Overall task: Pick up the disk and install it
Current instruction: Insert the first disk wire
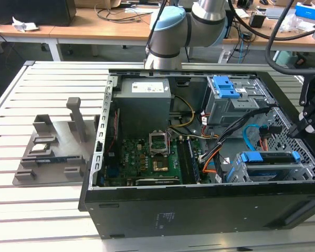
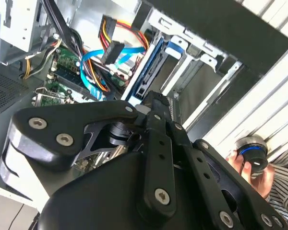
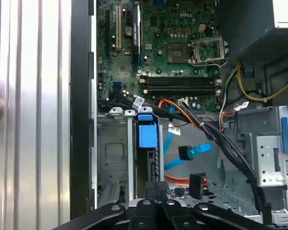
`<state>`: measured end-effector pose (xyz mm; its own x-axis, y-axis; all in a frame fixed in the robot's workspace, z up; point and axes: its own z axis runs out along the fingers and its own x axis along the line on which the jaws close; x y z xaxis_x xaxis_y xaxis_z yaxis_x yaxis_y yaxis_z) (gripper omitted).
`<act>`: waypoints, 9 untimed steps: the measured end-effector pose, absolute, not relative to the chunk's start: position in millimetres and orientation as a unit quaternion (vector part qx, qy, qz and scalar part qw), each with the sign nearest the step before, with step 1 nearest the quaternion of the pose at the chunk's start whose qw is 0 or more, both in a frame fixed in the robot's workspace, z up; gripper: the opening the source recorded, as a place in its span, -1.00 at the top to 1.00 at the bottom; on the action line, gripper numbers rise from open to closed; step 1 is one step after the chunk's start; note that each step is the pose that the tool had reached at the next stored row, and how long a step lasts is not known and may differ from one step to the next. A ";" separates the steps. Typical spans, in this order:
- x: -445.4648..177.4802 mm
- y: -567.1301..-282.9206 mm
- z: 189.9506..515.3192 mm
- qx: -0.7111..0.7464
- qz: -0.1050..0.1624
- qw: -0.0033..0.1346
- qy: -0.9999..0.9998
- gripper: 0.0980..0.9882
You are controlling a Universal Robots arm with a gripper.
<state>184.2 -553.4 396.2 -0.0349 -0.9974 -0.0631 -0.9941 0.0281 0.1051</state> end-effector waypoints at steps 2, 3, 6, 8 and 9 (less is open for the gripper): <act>189.6 -550.0 396.1 0.695 -0.060 0.014 -0.717 0.98; 193.4 -547.0 396.0 0.695 -0.060 0.014 -0.717 0.98; 204.5 -534.8 395.9 0.695 -0.059 0.014 -0.717 0.98; 211.7 -527.8 395.6 0.695 -0.059 0.015 -0.717 0.98; 214.0 -526.3 395.0 0.695 -0.059 0.015 -0.717 0.98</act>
<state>214.0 -526.3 395.0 -0.0347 -0.9975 -0.0612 -0.9941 0.0281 0.1051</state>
